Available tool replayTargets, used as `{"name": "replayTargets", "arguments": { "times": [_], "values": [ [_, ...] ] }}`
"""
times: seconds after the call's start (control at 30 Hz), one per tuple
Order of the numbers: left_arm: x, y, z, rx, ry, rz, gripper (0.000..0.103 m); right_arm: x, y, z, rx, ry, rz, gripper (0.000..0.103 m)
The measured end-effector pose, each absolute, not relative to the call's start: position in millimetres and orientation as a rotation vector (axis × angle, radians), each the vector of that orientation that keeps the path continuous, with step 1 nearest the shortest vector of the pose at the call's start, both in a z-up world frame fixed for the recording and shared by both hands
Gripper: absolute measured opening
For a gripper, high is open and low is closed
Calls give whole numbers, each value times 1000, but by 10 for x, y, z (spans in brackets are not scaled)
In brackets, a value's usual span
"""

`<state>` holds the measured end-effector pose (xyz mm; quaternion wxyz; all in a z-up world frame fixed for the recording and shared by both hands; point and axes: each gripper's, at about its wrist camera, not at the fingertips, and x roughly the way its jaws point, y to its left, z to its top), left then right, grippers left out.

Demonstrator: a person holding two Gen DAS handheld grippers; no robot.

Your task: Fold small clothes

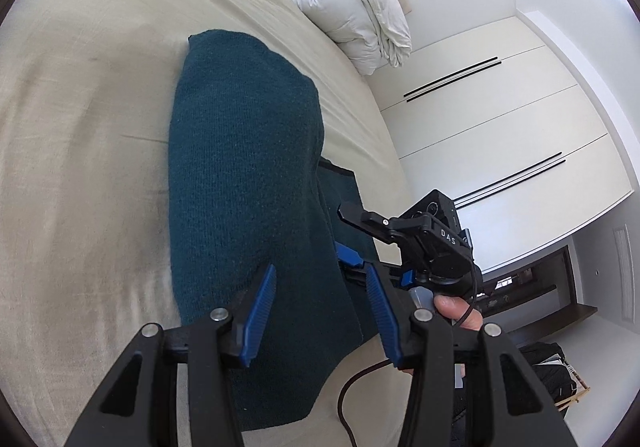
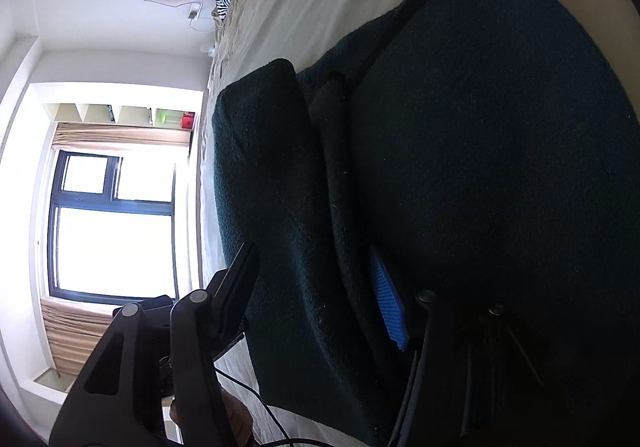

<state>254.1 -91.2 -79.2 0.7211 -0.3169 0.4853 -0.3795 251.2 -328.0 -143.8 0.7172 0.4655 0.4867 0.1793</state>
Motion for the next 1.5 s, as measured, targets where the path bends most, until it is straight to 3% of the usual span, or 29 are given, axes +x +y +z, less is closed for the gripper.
{"name": "replayTargets", "arguments": {
  "times": [0.17, 0.27, 0.43, 0.53, 0.8, 1.0, 1.23, 1.5],
  "values": [
    [2620, -945, -954, -718, 1123, -832, 45, 2539, -3157, -1358, 991, 1062, 478, 56],
    [2644, -905, -1025, -741, 1131, -838, 42, 2574, -3147, -1364, 975, 1053, 499, 51],
    [2632, -884, -1051, -737, 1133, -843, 41, 2591, -3202, -1480, 898, 1111, 414, 19],
    [2631, -907, -1030, -734, 1133, -846, 42, 2532, -3228, -1417, 835, 1101, 367, 14],
    [2571, -1108, -829, -676, 1113, -880, 58, 2276, -3572, -1002, 731, 1017, 255, 12],
    [2524, -1335, -710, -615, 1100, -906, 61, 2107, -3956, -747, 718, 975, 208, 12],
    [2420, -1599, -774, -518, 1122, -924, 61, 1888, -4285, -1193, 790, 1027, 132, 12],
    [2433, -1648, -794, -489, 1117, -925, 61, 1735, -4259, -1034, 750, 977, 117, 12]
  ]
}}
